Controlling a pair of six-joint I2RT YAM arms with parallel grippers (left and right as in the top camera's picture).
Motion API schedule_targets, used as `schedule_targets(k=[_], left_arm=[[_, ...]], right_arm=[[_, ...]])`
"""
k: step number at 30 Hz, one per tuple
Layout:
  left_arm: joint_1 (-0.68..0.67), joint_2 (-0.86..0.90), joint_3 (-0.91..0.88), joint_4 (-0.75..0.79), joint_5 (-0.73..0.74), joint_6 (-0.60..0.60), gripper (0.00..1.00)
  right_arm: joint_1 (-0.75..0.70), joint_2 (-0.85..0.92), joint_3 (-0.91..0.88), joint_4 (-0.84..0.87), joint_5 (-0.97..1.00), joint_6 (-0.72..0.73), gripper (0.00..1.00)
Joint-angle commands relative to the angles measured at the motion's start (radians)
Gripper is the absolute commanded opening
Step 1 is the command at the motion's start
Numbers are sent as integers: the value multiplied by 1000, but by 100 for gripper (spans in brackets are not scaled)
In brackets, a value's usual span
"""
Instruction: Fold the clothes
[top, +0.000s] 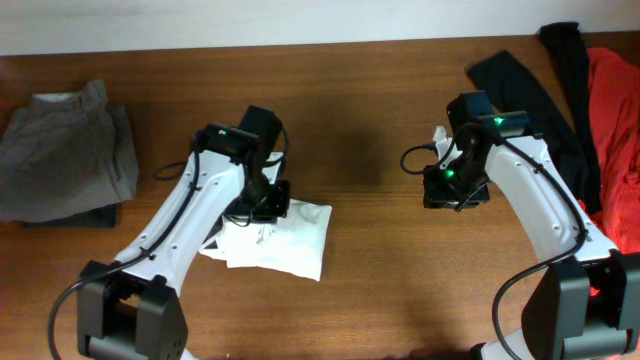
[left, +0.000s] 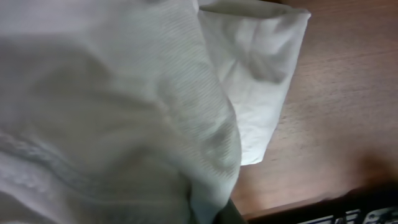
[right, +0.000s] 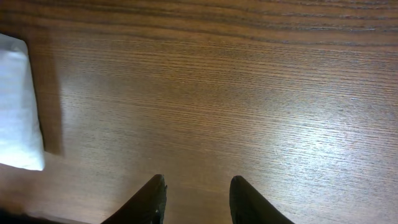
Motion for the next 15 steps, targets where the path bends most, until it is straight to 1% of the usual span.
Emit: schedule_targets(k=[1, 3, 4, 5, 6, 9, 11, 13, 15], left_arm=[[-31, 3, -10, -1, 2, -69, 2], [-47, 3, -10, -1, 10, -90, 7], [-64, 3, -10, 2, 28, -92, 19], [-72, 3, -10, 5, 45, -92, 27], [-82, 3, -10, 12, 79, -92, 31], [-111, 3, -10, 52, 223, -91, 32], [-136, 3, -10, 86, 287, -91, 33], [-161, 3, -9, 119, 265, -67, 33], [-146, 3, -3, 114, 219, -64, 33]], right_arm=[[-3, -10, 7, -1, 9, -10, 38], [-3, -10, 7, -2, 9, -10, 38], [-3, -10, 7, -2, 9, -10, 38], [-3, -10, 7, -2, 9, -10, 39], [-3, -10, 7, -1, 9, -10, 38], [-3, -10, 7, 0, 9, -10, 39], [-3, -10, 7, 0, 9, -9, 39], [-3, -10, 7, -1, 9, -10, 39], [-3, -10, 7, -2, 8, -10, 39]])
